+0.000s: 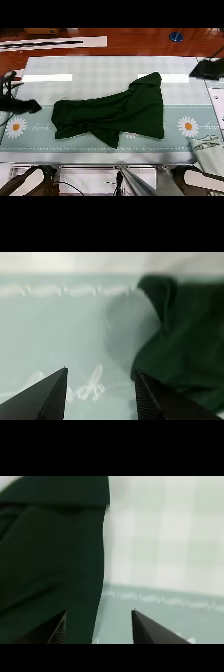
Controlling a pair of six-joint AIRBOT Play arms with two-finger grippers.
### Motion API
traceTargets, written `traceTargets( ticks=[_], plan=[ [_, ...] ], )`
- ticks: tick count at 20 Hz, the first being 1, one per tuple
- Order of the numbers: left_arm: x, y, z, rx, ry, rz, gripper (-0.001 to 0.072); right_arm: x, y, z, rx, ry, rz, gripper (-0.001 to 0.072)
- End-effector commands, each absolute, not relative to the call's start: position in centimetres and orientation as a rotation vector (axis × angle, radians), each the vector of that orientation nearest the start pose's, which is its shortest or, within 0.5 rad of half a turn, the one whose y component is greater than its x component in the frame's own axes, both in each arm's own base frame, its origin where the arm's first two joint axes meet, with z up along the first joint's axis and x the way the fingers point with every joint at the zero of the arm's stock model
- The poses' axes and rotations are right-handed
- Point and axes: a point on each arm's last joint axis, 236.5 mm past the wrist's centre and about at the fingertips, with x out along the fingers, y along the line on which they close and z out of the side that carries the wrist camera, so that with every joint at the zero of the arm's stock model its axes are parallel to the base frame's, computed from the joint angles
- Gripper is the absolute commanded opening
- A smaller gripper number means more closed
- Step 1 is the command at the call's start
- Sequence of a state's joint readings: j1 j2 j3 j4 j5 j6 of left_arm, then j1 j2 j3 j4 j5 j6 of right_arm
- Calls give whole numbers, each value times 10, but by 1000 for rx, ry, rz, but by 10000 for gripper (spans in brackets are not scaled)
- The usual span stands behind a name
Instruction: Fold the shirts.
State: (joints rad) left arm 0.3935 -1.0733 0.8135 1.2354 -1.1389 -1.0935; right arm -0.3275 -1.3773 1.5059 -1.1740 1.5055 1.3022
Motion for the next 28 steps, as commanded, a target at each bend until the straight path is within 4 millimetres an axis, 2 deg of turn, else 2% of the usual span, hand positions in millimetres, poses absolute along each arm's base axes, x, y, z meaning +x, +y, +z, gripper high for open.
traceTargets(
  ticks=[1,4,7,9,12,15,18,21,23,24,28],
  plan=[
    [252,23,-57,-329,1384,-267,517,348,-27,65,464,1332,330,483],
    [244,4,-71,-366,1379,-381,537,325,-22,34,563,1351,345,484],
    [244,1,-86,-369,1402,-430,538,308,-18,10,605,1356,352,484],
    [248,-4,-97,-393,1398,-471,537,302,-15,-3,616,1359,349,484],
    [260,-24,-105,-496,1361,-544,511,293,-1,-13,668,1374,387,483],
    [268,-35,-111,-560,1358,-570,22,283,6,-18,695,1407,404,484],
    [271,-33,-107,-567,1347,-567,25,278,8,-15,690,1420,416,484],
    [275,-32,-97,-563,1334,-569,23,267,-3,-19,622,1454,365,485],
    [278,-31,-90,-543,1313,-568,23,258,-7,-28,617,1482,321,489],
    [279,-30,-87,-533,1303,-566,23,253,-3,-34,631,1494,319,535],
    [281,-30,-75,-503,1271,-568,23,237,16,-62,652,1541,314,540]
  ],
)
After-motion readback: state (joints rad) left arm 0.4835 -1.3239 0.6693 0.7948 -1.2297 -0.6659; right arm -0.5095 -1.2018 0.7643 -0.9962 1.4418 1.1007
